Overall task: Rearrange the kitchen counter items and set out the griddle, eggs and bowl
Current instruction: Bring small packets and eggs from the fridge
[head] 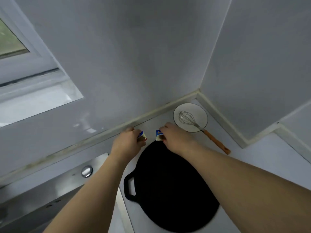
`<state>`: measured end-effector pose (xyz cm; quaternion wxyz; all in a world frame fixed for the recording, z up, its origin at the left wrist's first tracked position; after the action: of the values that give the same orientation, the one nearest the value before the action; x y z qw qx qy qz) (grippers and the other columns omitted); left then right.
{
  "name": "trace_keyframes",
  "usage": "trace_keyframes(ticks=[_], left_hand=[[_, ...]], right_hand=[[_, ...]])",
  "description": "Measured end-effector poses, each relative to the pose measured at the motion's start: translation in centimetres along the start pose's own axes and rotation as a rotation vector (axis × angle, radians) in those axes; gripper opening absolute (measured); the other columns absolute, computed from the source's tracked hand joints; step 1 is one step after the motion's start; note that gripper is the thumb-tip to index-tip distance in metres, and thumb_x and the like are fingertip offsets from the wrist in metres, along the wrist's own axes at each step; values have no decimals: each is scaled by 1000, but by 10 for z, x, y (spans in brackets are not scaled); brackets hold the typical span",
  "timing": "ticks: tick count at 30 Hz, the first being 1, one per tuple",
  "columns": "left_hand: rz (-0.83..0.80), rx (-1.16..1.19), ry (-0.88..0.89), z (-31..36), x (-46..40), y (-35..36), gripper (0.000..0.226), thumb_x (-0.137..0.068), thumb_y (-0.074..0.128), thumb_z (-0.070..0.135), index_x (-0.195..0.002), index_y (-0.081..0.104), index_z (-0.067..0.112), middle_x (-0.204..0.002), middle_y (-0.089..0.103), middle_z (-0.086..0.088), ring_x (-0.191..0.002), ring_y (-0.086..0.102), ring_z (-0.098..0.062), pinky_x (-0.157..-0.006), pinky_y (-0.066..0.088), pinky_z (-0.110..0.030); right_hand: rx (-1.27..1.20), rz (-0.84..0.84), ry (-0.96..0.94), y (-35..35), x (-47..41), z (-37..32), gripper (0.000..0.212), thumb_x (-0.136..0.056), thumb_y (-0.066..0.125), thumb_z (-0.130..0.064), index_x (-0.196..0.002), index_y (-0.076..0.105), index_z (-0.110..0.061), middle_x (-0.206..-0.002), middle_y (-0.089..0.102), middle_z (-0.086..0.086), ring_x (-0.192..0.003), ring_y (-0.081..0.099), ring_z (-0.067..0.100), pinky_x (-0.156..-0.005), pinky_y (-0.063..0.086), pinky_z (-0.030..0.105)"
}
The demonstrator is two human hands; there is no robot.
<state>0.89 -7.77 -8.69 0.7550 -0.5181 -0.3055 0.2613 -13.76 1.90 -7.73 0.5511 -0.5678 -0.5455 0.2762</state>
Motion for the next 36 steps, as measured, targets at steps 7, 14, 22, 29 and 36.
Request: trace_keyframes(ticks=[7, 14, 22, 29, 36], left_hand=[[-39, 103, 0, -13, -35, 33, 36, -90, 63, 38, -116, 59, 14, -111, 55, -8, -95, 56, -27, -73, 44, -33], [1, 40, 64, -17, -46, 47, 51, -91, 60, 42, -135, 53, 17, -125, 53, -5, -113, 50, -25, -86, 42, -30], [17, 18, 77, -19, -49, 50, 54, -92, 58, 43, -139, 48, 17, -130, 51, -4, -119, 45, -24, -92, 39, -31], [-34, 66, 35, -18, -44, 42, 57, -92, 61, 37, -139, 44, 11, -134, 48, -8, -122, 45, -26, -98, 41, -34], [9, 21, 37, 0, -10, 6, 53, -98, 51, 37, -142, 40, 10, -140, 46, -10, -124, 45, -29, -96, 40, -36]], right_hand=[[67, -15, 8, 17, -52, 3, 39, -91, 56, -16, -128, 50, -8, -124, 47, 13, -108, 54, 31, -84, 45, 38], [62, -69, 46, 31, -71, 6, 45, -91, 54, -11, -135, 44, -8, -131, 42, 13, -118, 43, 31, -89, 43, 36], [24, -31, 64, 34, -72, 7, 50, -91, 55, -11, -139, 41, -10, -133, 41, 12, -118, 42, 30, -90, 41, 37], [-9, -27, 63, 27, -62, 4, 52, -91, 56, -19, -139, 37, -9, -135, 41, 13, -117, 45, 31, -92, 44, 38], [-14, 32, 40, 9, -3, -11, 53, -90, 57, -26, -137, 41, -9, -133, 44, 12, -114, 49, 32, -91, 45, 39]])
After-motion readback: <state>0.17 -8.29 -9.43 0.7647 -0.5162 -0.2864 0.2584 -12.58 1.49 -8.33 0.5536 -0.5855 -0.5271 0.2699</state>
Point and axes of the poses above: each hand's wrist, its own x-axis away from the middle knuckle, its own y-axis out of the palm, z = x × y, the point moved 3 cm from there along -x, towards the middle knuckle
